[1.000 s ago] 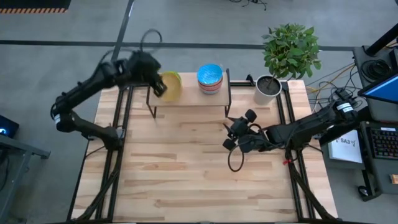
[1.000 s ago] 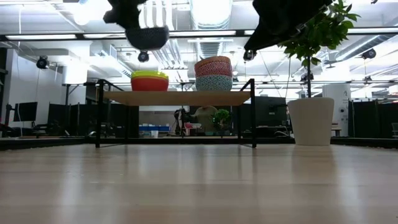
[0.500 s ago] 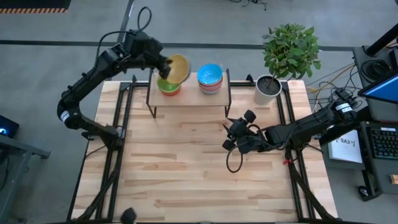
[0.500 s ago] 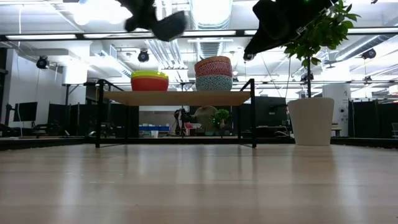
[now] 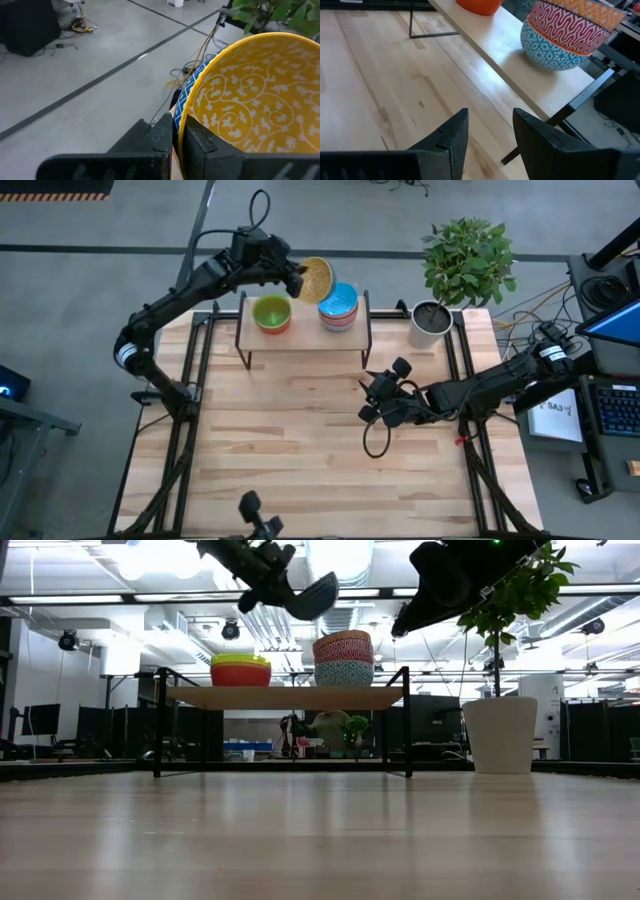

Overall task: Place and stack bowls onto a shelf
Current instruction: Stack the yellow patterned bowl on top of the light blue patterned bowl on the shelf

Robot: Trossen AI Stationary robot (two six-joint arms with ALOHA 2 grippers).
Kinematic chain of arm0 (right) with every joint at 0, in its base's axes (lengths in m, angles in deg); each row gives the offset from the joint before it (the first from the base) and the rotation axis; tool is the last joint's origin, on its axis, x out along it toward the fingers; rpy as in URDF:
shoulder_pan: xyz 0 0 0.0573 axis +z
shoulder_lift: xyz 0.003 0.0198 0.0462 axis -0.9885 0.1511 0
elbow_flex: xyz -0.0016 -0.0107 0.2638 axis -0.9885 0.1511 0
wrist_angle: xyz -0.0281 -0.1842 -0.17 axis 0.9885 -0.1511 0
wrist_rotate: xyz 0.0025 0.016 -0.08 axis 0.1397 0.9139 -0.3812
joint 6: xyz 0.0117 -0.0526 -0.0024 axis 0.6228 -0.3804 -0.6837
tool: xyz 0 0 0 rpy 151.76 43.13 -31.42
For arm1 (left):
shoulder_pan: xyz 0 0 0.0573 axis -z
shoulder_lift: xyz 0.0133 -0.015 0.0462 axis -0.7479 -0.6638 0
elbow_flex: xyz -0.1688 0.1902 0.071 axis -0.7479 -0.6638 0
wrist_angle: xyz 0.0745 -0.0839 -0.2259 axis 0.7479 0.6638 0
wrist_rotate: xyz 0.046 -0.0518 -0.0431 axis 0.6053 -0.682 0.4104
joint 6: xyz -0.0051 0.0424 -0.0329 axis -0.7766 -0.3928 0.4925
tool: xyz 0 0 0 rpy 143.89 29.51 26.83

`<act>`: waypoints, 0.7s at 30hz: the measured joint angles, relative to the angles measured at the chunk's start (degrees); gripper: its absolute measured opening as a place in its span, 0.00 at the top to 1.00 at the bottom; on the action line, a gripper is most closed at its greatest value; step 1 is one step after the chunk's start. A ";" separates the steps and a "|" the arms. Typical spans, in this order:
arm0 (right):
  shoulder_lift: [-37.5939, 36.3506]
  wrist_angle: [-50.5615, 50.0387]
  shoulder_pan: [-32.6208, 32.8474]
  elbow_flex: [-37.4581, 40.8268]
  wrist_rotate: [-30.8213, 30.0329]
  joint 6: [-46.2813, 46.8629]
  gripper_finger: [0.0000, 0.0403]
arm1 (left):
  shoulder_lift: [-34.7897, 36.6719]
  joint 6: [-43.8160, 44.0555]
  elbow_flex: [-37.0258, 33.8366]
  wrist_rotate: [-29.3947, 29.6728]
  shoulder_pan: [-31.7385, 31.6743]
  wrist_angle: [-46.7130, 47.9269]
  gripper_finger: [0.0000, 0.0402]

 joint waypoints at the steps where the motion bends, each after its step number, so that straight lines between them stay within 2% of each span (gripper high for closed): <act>1: 0.00 -0.24 0.02 0.00 0.07 0.25 0.64 | -0.58 0.46 0.00 -0.39 0.13 -0.71 0.99; 9: 0.00 -1.93 0.02 0.02 0.13 1.46 0.64 | -4.35 2.82 0.00 -1.08 1.10 -3.67 0.98; 21: 0.00 -2.07 0.02 0.02 0.13 1.46 0.64 | -6.54 4.13 0.02 -1.43 1.13 -3.77 0.86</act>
